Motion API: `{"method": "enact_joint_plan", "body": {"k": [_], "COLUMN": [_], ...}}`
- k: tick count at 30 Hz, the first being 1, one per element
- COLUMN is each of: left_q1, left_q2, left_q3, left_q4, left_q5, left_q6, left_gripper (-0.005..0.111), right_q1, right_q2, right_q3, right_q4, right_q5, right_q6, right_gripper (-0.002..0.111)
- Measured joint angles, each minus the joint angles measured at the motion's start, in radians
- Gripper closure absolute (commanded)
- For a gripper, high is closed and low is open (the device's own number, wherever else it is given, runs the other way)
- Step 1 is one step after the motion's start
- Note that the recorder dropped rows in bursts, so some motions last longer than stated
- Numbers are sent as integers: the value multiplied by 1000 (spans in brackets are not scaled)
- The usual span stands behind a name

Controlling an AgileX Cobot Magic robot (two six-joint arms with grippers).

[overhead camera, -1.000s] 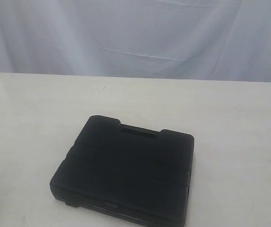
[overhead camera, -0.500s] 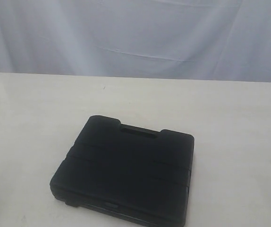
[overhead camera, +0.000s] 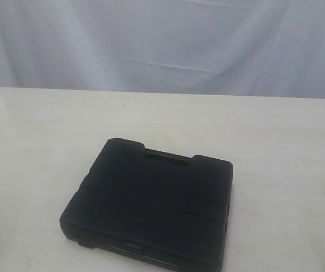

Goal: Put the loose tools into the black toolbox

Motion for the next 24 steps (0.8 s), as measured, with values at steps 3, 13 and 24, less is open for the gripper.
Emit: {"method": "enact_joint_plan", "body": {"k": [3,13,24], "left_q1": [0,0,0], "left_q2": [0,0,0], "left_q3": [0,0,0], "left_q4": [0,0,0], "left_q5": [0,0,0], "left_q6": [0,0,0], "left_gripper": [107,107,107], "right_q1": [0,0,0], "right_q2": [0,0,0], "right_q3": [0,2,2], "right_q4": [-2,-4,-4], "right_q5": [92,166,166], "right_q6": [-4,-30,-30], "right_gripper": [109,109,109]}}
